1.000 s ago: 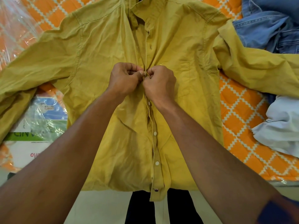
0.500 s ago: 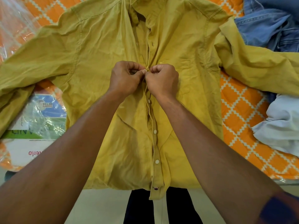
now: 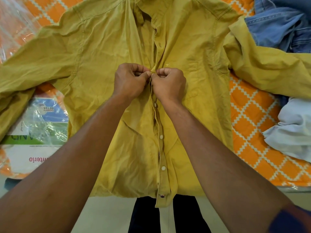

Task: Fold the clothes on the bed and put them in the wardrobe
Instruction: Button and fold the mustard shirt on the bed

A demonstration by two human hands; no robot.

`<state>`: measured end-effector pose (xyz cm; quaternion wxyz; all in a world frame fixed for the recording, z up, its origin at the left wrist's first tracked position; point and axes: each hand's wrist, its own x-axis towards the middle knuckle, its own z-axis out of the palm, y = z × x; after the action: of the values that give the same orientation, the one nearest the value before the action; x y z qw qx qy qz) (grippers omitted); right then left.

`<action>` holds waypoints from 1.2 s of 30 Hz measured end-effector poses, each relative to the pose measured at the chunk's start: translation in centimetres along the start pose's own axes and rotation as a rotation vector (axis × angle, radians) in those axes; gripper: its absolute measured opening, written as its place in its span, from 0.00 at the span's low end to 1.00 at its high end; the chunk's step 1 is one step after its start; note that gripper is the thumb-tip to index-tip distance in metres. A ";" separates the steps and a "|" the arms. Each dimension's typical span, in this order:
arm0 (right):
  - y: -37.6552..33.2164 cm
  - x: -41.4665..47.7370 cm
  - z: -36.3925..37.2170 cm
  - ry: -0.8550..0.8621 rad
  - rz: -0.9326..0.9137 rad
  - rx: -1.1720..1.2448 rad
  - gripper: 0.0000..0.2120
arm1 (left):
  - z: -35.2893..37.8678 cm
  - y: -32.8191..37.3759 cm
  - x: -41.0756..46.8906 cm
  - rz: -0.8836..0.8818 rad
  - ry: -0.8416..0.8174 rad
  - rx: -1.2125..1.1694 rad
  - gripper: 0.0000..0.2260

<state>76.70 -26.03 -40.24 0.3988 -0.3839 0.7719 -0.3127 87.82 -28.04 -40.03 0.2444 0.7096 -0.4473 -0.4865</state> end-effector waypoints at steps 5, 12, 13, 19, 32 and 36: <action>-0.3 0.4 0.0 -0.017 0.022 -0.047 0.17 | 0.1 0.1 -0.2 0.037 0.017 0.042 0.05; 0.4 0.5 -0.2 -0.019 0.095 0.067 0.04 | 0.3 0.2 0.0 0.020 0.021 0.019 0.05; 0.6 0.5 -0.2 -0.028 0.112 0.104 0.04 | 0.3 0.3 0.0 0.026 0.016 0.024 0.05; 1.3 1.1 -0.9 -0.150 0.180 0.288 0.04 | 0.2 0.2 0.1 0.020 -0.003 0.007 0.04; 1.1 1.5 -1.1 -0.213 0.169 0.339 0.06 | -0.7 -0.2 0.5 -0.014 -0.091 -0.075 0.06; 1.5 1.3 -0.7 -0.182 0.112 0.319 0.06 | -0.4 -0.1 0.1 0.025 -0.062 -0.014 0.04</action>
<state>75.06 -26.24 -41.57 0.5397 -0.2988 0.6933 -0.3724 88.22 -28.09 -40.03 0.2416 0.6868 -0.4601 -0.5082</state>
